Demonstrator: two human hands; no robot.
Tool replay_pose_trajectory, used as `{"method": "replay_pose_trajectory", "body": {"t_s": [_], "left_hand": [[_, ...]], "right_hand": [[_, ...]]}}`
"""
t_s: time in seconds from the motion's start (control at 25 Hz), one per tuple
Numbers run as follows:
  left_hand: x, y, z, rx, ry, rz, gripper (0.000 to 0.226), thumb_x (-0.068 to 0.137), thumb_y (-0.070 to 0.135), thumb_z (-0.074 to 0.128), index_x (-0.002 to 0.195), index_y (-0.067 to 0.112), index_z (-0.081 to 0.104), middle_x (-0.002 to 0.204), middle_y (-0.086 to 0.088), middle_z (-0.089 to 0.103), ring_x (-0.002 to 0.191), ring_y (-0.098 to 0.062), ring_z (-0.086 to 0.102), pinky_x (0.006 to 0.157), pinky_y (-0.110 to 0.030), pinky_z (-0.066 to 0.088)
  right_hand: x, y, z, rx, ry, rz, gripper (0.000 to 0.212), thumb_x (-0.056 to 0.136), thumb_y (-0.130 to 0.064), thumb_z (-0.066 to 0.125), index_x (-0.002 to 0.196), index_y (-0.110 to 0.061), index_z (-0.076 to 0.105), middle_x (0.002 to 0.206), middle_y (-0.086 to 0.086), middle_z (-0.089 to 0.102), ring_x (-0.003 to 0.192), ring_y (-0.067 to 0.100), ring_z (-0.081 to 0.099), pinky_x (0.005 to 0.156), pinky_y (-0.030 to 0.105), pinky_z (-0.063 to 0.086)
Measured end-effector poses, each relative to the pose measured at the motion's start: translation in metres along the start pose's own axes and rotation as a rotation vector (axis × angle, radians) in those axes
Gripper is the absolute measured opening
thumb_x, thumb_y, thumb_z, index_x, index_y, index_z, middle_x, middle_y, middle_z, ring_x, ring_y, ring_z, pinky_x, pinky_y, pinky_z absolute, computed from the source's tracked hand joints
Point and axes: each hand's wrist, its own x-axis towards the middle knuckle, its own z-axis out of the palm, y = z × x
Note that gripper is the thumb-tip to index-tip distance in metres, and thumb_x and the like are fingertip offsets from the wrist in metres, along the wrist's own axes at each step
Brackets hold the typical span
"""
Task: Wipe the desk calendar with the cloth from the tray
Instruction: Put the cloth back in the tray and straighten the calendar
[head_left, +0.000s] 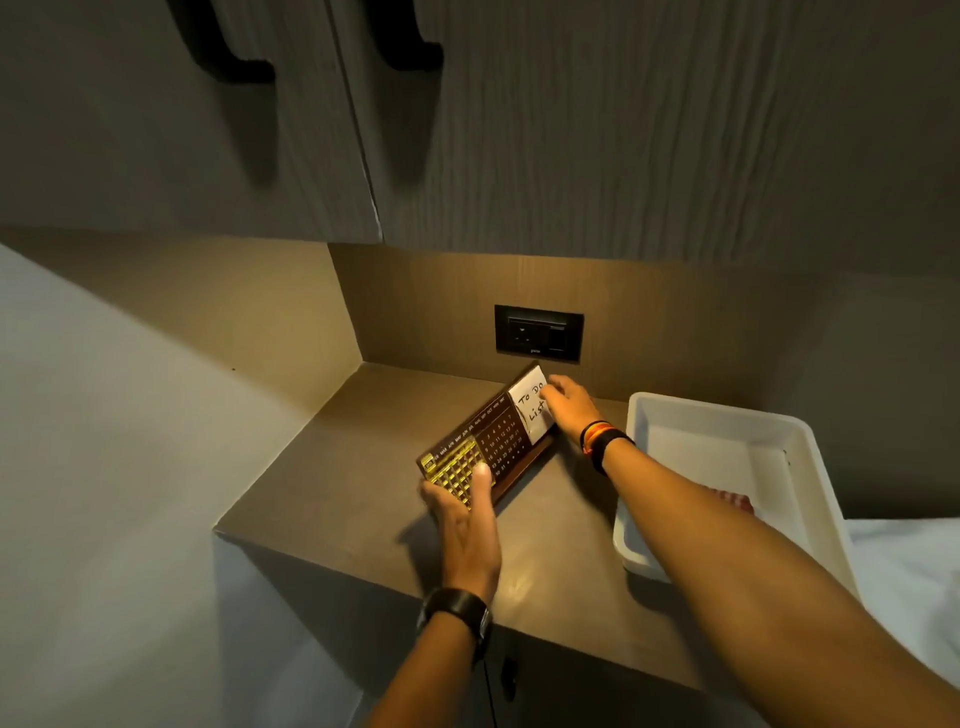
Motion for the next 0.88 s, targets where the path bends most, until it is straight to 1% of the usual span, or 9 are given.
{"method": "replay_pose_trajectory", "body": {"t_s": [0.08, 0.16, 0.24, 0.36, 0.48, 0.56, 0.6, 0.76, 0.88], "left_hand": [[0.017, 0.007, -0.019, -0.001, -0.006, 0.004, 0.087, 0.097, 0.067, 0.042, 0.163, 0.030, -0.002, 0.162, -0.013, 0.035, 0.141, -0.030, 0.046, 0.113, -0.042, 0.039], [0.039, 0.019, -0.037, -0.003, -0.036, 0.009, 0.080, 0.099, 0.069, 0.034, 0.163, 0.029, 0.008, 0.163, -0.013, 0.038, 0.143, -0.032, 0.046, 0.118, -0.047, 0.036], [0.060, 0.033, -0.050, 0.059, -0.051, 0.017, 0.079, 0.098, 0.070, 0.030, 0.162, 0.026, 0.018, 0.162, -0.013, 0.041, 0.142, -0.033, 0.048, 0.115, -0.047, 0.040], [0.084, 0.049, -0.064, 0.148, -0.093, 0.032, 0.072, 0.100, 0.068, 0.028, 0.155, 0.023, 0.035, 0.149, -0.012, 0.055, 0.128, -0.031, 0.058, 0.093, -0.034, 0.047], [0.098, 0.048, -0.070, 0.186, -0.161, 0.025, 0.073, 0.100, 0.069, 0.028, 0.153, 0.020, 0.039, 0.146, -0.012, 0.058, 0.127, -0.029, 0.059, 0.097, -0.038, 0.048], [0.101, 0.041, -0.073, 0.188, -0.198, 0.025, 0.073, 0.100, 0.069, 0.029, 0.154, 0.021, 0.037, 0.146, -0.010, 0.058, 0.118, -0.024, 0.060, 0.087, -0.031, 0.045], [0.104, 0.038, -0.075, 0.188, -0.208, 0.029, 0.073, 0.100, 0.069, 0.028, 0.155, 0.021, 0.036, 0.147, -0.009, 0.057, 0.117, -0.023, 0.059, 0.088, -0.030, 0.042], [0.113, 0.032, -0.082, 0.246, -0.248, 0.035, 0.077, 0.099, 0.071, 0.025, 0.160, 0.024, 0.027, 0.156, -0.009, 0.049, 0.133, -0.027, 0.053, 0.100, -0.035, 0.037], [0.111, 0.031, -0.088, 0.338, -0.257, 0.025, 0.082, 0.099, 0.073, 0.023, 0.164, 0.027, 0.006, 0.170, -0.006, 0.026, 0.152, -0.031, 0.033, 0.114, -0.043, 0.031]], "right_hand": [[-0.016, 0.008, -0.008, -0.009, 0.051, -0.013, 0.037, 0.106, -0.027, 0.045, 0.138, -0.012, 0.056, 0.129, 0.014, 0.069, 0.115, 0.029, 0.068, 0.101, 0.049, 0.056], [-0.041, 0.018, -0.012, -0.027, 0.090, -0.008, 0.036, 0.105, -0.033, 0.046, 0.134, -0.016, 0.057, 0.127, 0.010, 0.071, 0.105, 0.025, 0.069, 0.093, 0.043, 0.059], [-0.065, 0.030, -0.008, -0.047, 0.127, 0.010, 0.036, 0.102, -0.035, 0.048, 0.133, -0.019, 0.059, 0.129, 0.007, 0.071, 0.102, 0.021, 0.067, 0.087, 0.035, 0.057], [-0.089, 0.041, 0.008, -0.038, 0.216, 0.042, 0.039, 0.100, -0.036, 0.050, 0.134, -0.019, 0.059, 0.134, 0.009, 0.068, 0.115, 0.028, 0.068, 0.097, 0.045, 0.059], [-0.098, 0.040, 0.019, -0.045, 0.283, 0.077, 0.041, 0.100, -0.034, 0.050, 0.137, -0.018, 0.058, 0.137, 0.013, 0.064, 0.120, 0.032, 0.066, 0.102, 0.050, 0.056], [-0.099, 0.039, 0.025, -0.061, 0.308, 0.098, 0.041, 0.100, -0.033, 0.050, 0.138, -0.018, 0.057, 0.137, 0.014, 0.063, 0.120, 0.033, 0.066, 0.102, 0.051, 0.056], [-0.098, 0.039, 0.027, -0.059, 0.315, 0.105, 0.041, 0.101, -0.033, 0.050, 0.138, -0.018, 0.057, 0.137, 0.014, 0.062, 0.119, 0.032, 0.066, 0.101, 0.050, 0.056], [-0.099, 0.041, 0.033, -0.072, 0.334, 0.108, 0.040, 0.101, -0.029, 0.051, 0.139, -0.018, 0.056, 0.139, 0.014, 0.061, 0.122, 0.032, 0.064, 0.103, 0.051, 0.055], [-0.118, 0.039, 0.041, -0.078, 0.347, 0.067, 0.042, 0.102, -0.022, 0.051, 0.143, -0.014, 0.050, 0.144, 0.016, 0.059, 0.129, 0.033, 0.060, 0.106, 0.045, 0.052]]}}
